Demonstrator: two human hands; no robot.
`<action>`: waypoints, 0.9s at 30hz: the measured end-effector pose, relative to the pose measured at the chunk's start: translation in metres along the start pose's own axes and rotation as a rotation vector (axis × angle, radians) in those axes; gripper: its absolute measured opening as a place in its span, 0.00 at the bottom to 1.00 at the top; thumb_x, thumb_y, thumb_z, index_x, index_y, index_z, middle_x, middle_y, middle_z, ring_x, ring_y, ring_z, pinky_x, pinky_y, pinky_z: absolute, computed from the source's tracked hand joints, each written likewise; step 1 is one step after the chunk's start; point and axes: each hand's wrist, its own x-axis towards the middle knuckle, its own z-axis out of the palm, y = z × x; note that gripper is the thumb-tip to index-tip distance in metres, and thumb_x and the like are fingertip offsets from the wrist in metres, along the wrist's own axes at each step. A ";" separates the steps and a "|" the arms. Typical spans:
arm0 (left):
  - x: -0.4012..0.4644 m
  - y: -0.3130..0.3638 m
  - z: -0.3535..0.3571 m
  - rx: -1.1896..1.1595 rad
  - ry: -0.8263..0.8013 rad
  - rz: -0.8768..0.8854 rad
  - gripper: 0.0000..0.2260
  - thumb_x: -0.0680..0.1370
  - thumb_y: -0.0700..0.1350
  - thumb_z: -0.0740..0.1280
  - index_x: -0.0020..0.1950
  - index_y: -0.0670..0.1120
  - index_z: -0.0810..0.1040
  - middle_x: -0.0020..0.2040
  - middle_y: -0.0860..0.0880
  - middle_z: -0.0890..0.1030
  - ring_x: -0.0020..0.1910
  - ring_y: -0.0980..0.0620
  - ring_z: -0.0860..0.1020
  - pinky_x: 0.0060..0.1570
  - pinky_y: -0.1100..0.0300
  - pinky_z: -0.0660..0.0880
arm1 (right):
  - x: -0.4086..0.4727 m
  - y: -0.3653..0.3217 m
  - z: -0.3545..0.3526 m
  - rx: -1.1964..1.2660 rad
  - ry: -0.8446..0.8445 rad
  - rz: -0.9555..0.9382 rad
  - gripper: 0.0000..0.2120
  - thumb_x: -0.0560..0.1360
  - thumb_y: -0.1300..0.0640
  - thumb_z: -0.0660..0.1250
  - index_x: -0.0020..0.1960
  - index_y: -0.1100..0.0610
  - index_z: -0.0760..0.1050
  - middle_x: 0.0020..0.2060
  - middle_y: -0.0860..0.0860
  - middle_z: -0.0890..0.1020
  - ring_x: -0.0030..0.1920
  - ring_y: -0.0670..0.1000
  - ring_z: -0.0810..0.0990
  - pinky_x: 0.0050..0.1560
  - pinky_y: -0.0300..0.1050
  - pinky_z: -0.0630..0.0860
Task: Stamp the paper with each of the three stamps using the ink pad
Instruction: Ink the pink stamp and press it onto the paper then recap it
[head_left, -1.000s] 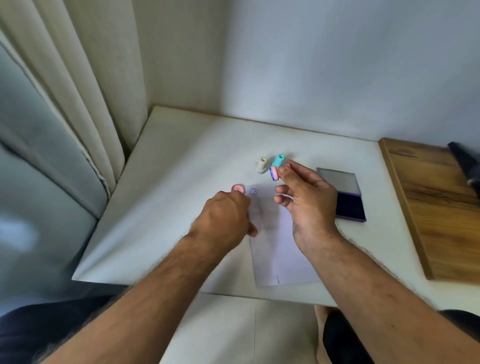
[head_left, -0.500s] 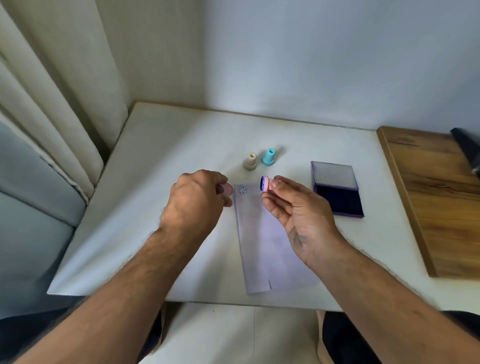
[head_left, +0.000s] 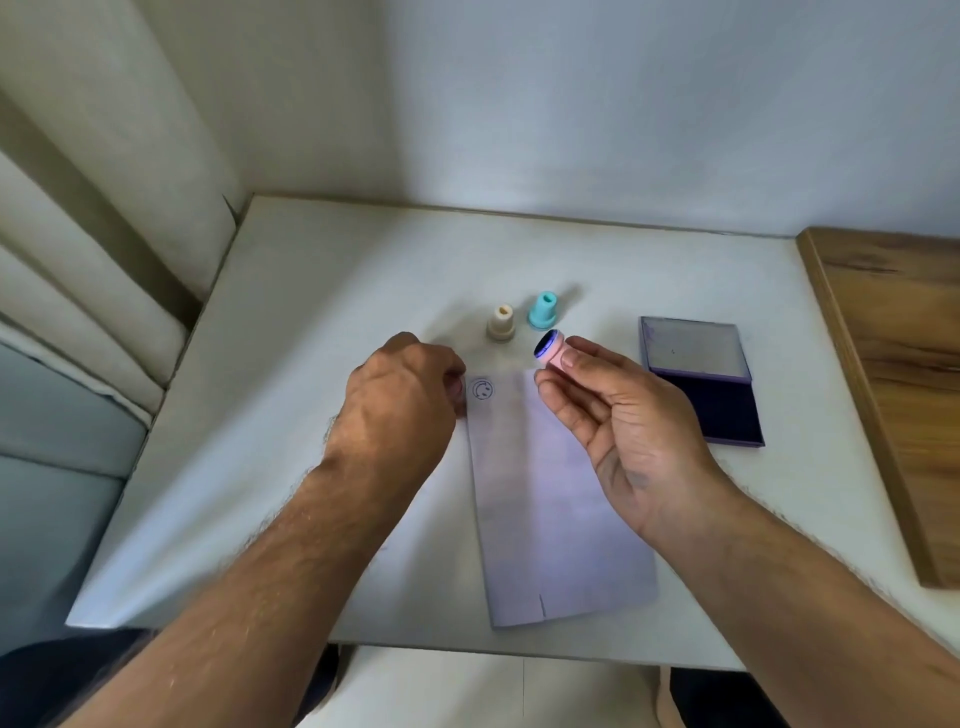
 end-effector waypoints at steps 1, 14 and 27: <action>0.000 0.000 0.000 0.001 -0.006 -0.007 0.07 0.77 0.47 0.66 0.52 0.54 0.82 0.48 0.50 0.78 0.46 0.46 0.79 0.43 0.58 0.76 | 0.000 0.000 0.000 0.007 0.002 0.004 0.12 0.73 0.67 0.70 0.56 0.68 0.78 0.47 0.60 0.85 0.46 0.55 0.85 0.47 0.44 0.83; -0.001 0.011 -0.020 -0.495 0.075 -0.150 0.09 0.72 0.49 0.73 0.52 0.57 0.83 0.37 0.57 0.82 0.35 0.62 0.77 0.27 0.78 0.67 | -0.003 -0.002 0.006 0.068 -0.112 0.036 0.10 0.73 0.74 0.65 0.51 0.65 0.79 0.42 0.57 0.86 0.43 0.53 0.87 0.43 0.40 0.83; -0.003 0.026 -0.026 -1.444 -0.153 -0.350 0.01 0.75 0.39 0.71 0.45 0.42 0.81 0.43 0.45 0.85 0.45 0.49 0.84 0.44 0.59 0.79 | -0.006 0.001 0.007 0.018 -0.286 0.004 0.13 0.73 0.76 0.61 0.53 0.66 0.77 0.39 0.56 0.86 0.42 0.54 0.86 0.43 0.41 0.82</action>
